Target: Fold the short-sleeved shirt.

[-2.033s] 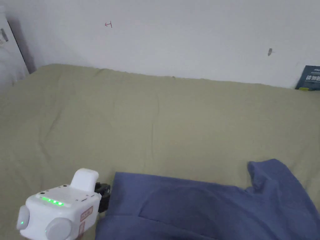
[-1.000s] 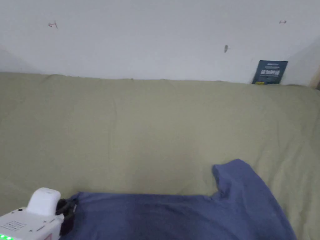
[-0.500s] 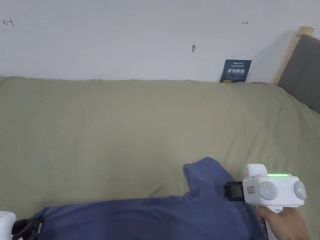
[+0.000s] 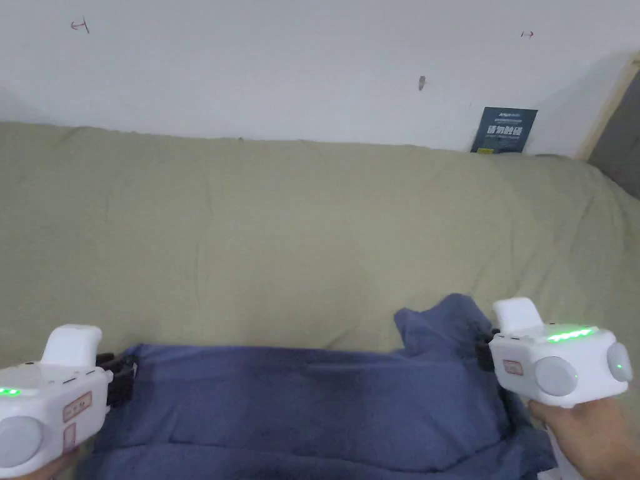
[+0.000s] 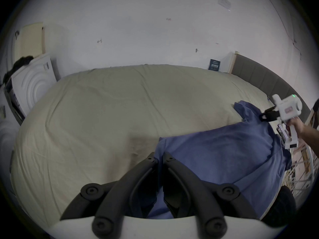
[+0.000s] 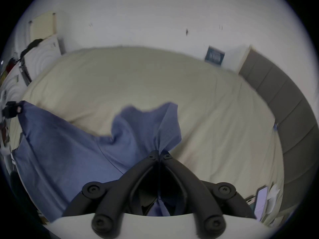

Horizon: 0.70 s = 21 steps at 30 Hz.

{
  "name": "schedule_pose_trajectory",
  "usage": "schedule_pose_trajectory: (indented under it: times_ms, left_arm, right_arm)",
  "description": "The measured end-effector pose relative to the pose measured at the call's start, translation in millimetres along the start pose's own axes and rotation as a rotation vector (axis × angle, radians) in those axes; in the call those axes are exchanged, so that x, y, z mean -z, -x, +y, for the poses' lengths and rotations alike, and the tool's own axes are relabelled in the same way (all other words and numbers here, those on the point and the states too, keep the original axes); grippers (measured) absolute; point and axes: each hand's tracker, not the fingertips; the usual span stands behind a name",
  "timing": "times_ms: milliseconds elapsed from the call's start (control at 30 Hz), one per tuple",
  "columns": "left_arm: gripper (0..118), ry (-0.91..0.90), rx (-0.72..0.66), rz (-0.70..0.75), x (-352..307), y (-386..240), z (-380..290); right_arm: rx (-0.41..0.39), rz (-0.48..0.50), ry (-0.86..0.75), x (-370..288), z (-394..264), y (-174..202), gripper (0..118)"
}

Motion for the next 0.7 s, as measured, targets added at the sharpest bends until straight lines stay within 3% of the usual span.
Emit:
schedule_pose_trajectory:
  times_ms: [200,300,400,500,633,667,700]
  left_arm:
    - [1,-0.167,-0.024,-0.036,-107,-2,-24]
    - [1,-0.171,-0.042,-0.042,-149,1,-61]
    - [1,-0.072,-0.035,-0.025,-171,-2,-106]
    - [1,0.062,-0.027,-0.036,-159,-3,-144]
    - [1,0.156,0.034,-0.012,-132,-18,-164]
    - [2,0.154,0.030,-0.007,-128,-20,-164]
    - [11,0.145,0.023,-0.004,-128,-20,-161]
  right_arm:
    - [-0.061,0.098,-0.260,-136,-42,8,1]
    - [-0.050,0.120,-0.252,-182,-92,19,2]
    - [-0.021,0.113,-0.150,-190,-151,27,2]
    - [0.068,0.088,-0.025,-172,-198,27,2]
    - [0.133,0.057,0.013,-155,-219,26,2]
    - [0.155,0.057,0.018,-153,-220,25,4]
    - [0.193,0.078,0.020,-154,-218,23,14]
